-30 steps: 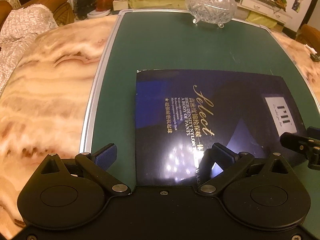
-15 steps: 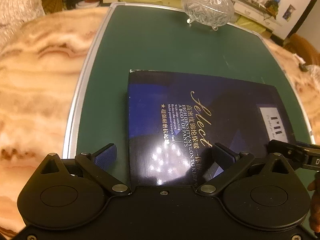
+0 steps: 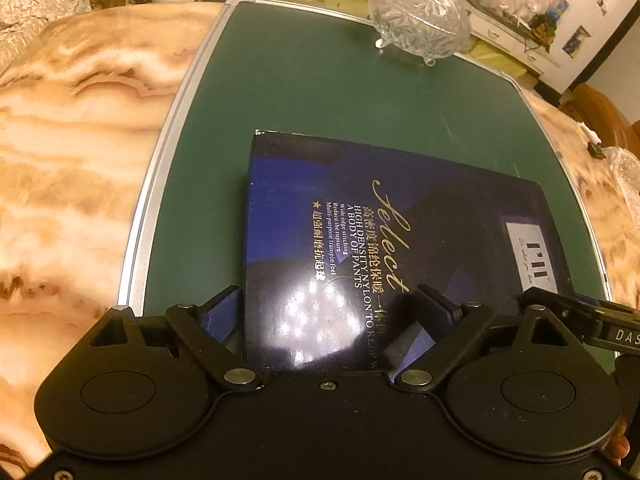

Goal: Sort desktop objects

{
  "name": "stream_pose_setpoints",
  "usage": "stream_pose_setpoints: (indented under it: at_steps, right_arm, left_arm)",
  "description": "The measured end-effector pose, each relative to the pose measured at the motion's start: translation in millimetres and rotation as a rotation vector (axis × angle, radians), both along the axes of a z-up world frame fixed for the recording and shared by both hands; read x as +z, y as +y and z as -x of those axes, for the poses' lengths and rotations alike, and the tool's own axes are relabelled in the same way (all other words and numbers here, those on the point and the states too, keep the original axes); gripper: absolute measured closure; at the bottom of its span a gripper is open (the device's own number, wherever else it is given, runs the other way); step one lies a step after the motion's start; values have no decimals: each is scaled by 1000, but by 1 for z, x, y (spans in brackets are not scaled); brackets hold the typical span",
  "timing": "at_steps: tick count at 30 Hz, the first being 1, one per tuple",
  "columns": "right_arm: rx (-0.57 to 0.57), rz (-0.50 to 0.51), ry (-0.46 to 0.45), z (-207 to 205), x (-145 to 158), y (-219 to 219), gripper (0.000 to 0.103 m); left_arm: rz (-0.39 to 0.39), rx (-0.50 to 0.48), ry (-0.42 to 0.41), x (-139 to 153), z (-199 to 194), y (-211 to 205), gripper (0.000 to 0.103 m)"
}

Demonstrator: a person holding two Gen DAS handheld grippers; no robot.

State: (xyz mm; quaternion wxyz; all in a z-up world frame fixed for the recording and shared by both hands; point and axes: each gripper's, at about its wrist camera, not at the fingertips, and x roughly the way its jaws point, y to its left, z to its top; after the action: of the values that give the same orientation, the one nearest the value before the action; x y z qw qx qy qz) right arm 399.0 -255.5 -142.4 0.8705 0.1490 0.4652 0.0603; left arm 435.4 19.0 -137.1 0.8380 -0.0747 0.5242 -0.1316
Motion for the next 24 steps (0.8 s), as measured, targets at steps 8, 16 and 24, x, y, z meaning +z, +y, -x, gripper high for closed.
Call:
stream_pose_setpoints:
  at_steps: [8, 16, 24]
  right_arm:
    - [20, 25, -21, 11, 15, 12, 9]
    - [28, 31, -33, 30, 33, 17, 9]
    - [21, 28, -48, 70, 61, 23, 9]
  left_arm:
    - [0, 17, -4, 12, 10, 9, 13]
    - [-18, 14, -27, 33, 30, 11, 13]
    - [-29, 5, -52, 63, 70, 16, 12]
